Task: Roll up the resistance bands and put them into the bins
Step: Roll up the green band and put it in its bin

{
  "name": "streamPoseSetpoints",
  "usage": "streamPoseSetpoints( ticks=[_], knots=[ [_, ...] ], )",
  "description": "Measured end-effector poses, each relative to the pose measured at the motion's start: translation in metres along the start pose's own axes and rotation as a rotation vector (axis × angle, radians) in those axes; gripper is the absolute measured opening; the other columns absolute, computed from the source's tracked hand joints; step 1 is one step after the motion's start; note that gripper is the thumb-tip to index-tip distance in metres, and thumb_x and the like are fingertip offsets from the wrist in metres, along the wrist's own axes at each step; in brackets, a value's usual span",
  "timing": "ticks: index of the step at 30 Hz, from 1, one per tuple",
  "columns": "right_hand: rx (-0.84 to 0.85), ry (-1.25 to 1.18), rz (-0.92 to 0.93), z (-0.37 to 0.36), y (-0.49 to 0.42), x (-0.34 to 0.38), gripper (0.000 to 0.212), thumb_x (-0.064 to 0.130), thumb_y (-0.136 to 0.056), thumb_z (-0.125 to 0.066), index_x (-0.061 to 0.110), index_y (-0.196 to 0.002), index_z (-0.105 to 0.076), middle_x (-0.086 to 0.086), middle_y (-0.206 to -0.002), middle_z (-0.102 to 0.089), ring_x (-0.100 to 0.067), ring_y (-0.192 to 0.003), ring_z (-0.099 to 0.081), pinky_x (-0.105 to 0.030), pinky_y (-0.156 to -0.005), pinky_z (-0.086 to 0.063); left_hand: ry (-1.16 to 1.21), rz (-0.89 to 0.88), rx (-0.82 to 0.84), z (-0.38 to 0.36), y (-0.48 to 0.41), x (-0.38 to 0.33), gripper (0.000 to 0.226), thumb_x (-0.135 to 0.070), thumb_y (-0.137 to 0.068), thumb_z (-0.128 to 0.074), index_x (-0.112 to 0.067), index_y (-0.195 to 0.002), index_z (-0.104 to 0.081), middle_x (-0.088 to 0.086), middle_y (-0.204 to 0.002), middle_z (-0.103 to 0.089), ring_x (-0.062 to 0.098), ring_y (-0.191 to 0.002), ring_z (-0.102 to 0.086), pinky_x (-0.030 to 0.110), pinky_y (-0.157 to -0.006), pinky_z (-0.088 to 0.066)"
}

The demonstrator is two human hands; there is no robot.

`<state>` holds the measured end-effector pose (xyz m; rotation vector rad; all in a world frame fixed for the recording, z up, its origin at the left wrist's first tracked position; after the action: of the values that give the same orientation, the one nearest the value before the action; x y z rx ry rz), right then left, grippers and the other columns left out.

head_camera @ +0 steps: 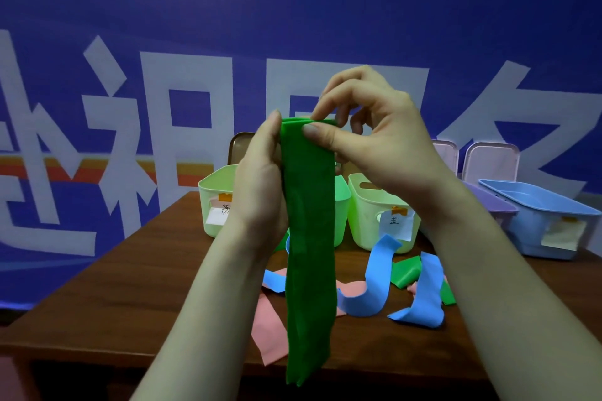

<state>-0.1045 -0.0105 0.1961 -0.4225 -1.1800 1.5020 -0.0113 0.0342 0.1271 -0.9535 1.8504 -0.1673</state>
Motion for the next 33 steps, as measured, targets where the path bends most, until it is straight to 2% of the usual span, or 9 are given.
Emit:
streamPoseSetpoints(
  ticks=[3,7,11,15,20,24,27,31,33],
  knots=[
    [0.000,-0.052,0.006,0.000,0.000,0.002,0.010,0.019,-0.079,-0.076,0.019,-0.084,-0.067,-0.001,-0.101,-0.056,-0.008,-0.075,-0.051,-0.022,-0.059,-0.042,0.015,0.005,-0.019,0.003,-0.001,0.000,0.052,-0.040,-0.100,-0.028,-0.007,-0.094,-0.068,0.009,-0.082,-0.073,0.018,-0.075,-0.070,0.029,-0.065,-0.057],
    [0.032,-0.051,-0.025,-0.004,-0.001,-0.001,0.009,0.020,-0.079,-0.075,0.020,-0.083,-0.067,-0.001,-0.103,-0.055,-0.005,-0.077,-0.049,-0.010,-0.054,-0.042,-0.020,-0.005,-0.042,0.005,0.000,-0.001,0.052,-0.041,-0.100,-0.031,-0.003,-0.108,-0.065,0.016,-0.096,-0.071,0.024,-0.088,-0.068,0.034,-0.074,-0.056],
    [0.011,0.001,-0.023,-0.004,0.000,-0.005,0.009,0.020,-0.081,-0.074,0.021,-0.085,-0.066,0.002,-0.103,-0.054,-0.003,-0.078,-0.049,-0.010,-0.057,-0.043,-0.072,0.006,-0.043,0.006,0.003,0.001,0.055,-0.044,-0.098,-0.032,-0.002,-0.115,-0.063,0.016,-0.096,-0.071,0.025,-0.087,-0.068,0.034,-0.072,-0.056],
    [0.003,0.011,-0.021,-0.005,0.001,-0.005,0.009,0.019,-0.081,-0.073,0.019,-0.086,-0.066,0.002,-0.104,-0.053,-0.002,-0.077,-0.050,-0.010,-0.056,-0.043,-0.085,0.010,-0.046,0.006,0.003,0.003,0.055,-0.046,-0.098,-0.033,-0.004,-0.116,-0.063,0.015,-0.100,-0.071,0.025,-0.096,-0.068,0.038,-0.077,-0.054],
    [-0.001,0.031,-0.042,-0.005,0.002,-0.009,0.008,0.018,-0.082,-0.072,0.017,-0.087,-0.066,0.007,-0.101,-0.054,-0.002,-0.075,-0.052,-0.011,-0.060,-0.041,-0.133,0.002,-0.063,0.006,0.004,0.005,0.055,-0.045,-0.098,-0.032,-0.003,-0.112,-0.064,0.014,-0.096,-0.073,0.024,-0.090,-0.070,0.039,-0.079,-0.055],
    [0.000,-0.018,-0.059,-0.006,0.005,-0.013,0.008,0.014,-0.082,-0.072,0.012,-0.085,-0.065,0.000,-0.100,-0.057,-0.002,-0.076,-0.051,-0.008,-0.053,-0.040,-0.139,-0.004,-0.090,0.008,0.003,0.009,0.055,-0.046,-0.099,-0.031,-0.004,-0.108,-0.066,0.016,-0.097,-0.072,0.026,-0.090,-0.070,0.042,-0.084,-0.053],
    [0.012,-0.043,-0.071,-0.006,0.005,-0.016,0.009,0.012,-0.082,-0.072,0.009,-0.083,-0.064,-0.004,-0.100,-0.058,-0.003,-0.075,-0.051,-0.007,-0.050,-0.039,-0.108,-0.006,-0.087,0.007,0.001,0.011,0.055,-0.045,-0.099,-0.031,-0.003,-0.107,-0.065,0.015,-0.095,-0.072,0.026,-0.087,-0.069,0.041,-0.080,-0.051],
    [-0.011,0.025,-0.064,-0.003,0.005,-0.021,0.010,0.016,-0.081,-0.073,0.014,-0.083,-0.064,0.002,-0.096,-0.059,-0.002,-0.073,-0.051,-0.010,-0.061,-0.037,-0.214,-0.051,-0.062,0.001,0.002,0.010,0.054,-0.044,-0.100,-0.027,-0.007,-0.103,-0.067,0.012,-0.092,-0.074,0.023,-0.081,-0.070,0.040,-0.078,-0.054],
    [-0.029,-0.006,-0.103,0.000,0.006,-0.024,0.016,0.018,-0.080,-0.074,0.016,-0.089,-0.061,0.007,-0.092,-0.058,0.000,-0.067,-0.051,-0.011,-0.058,-0.040,-0.239,-0.046,-0.021,-0.003,0.004,0.010,0.055,-0.045,-0.100,-0.027,-0.008,-0.100,-0.067,0.011,-0.089,-0.074,0.021,-0.079,-0.070,0.036,-0.075,-0.055]
  ],
)
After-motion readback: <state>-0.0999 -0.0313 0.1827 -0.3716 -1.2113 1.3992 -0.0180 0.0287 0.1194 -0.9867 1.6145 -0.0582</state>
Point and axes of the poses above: each hand's wrist, its own y-axis away from the middle knuckle, its own z-axis out of the back of the hand, x = y × z, the point moved 8 cm from there along -y, towards the middle knuckle
